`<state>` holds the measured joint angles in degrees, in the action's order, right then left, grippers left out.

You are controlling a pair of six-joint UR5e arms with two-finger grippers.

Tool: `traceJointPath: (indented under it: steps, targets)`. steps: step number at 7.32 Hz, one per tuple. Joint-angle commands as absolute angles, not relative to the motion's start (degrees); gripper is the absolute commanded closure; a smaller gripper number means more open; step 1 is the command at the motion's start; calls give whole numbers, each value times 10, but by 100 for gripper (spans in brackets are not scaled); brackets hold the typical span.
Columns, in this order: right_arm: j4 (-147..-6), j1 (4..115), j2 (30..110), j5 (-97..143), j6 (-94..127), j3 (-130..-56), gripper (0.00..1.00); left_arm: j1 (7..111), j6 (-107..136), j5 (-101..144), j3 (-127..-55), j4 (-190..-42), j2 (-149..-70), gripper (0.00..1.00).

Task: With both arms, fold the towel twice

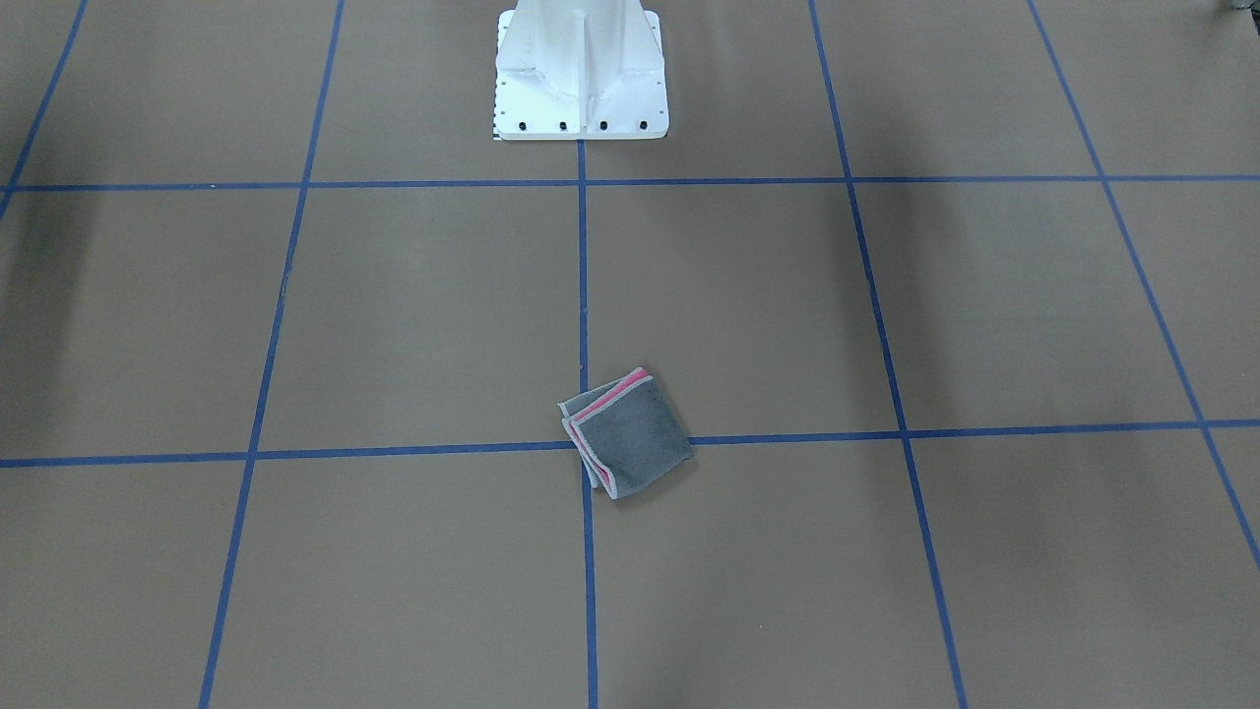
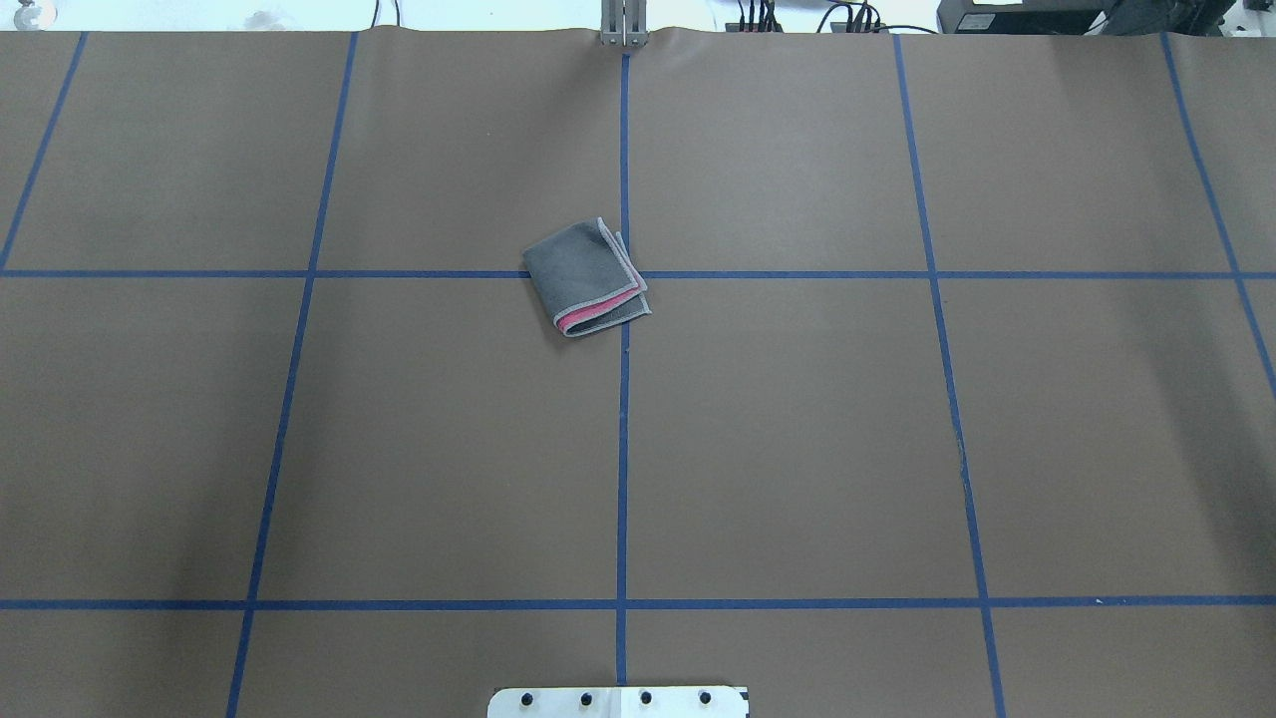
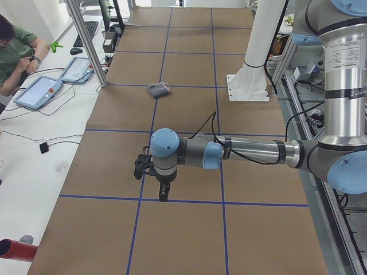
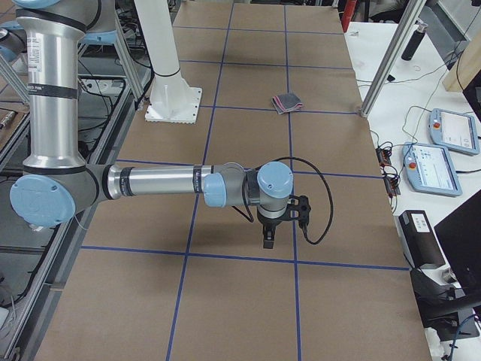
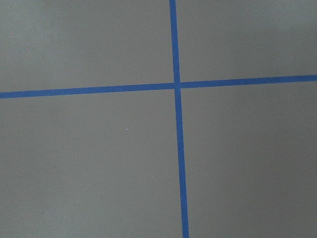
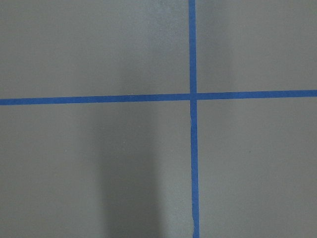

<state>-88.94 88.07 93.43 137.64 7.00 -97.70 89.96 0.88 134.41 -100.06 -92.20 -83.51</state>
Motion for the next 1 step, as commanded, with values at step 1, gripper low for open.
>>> traceJointPath:
  steps: [1]
  targets:
    - [-889, 881, 933, 1376, 70, -977, 0, 899, 9, 1344, -1000, -922, -836, 0]
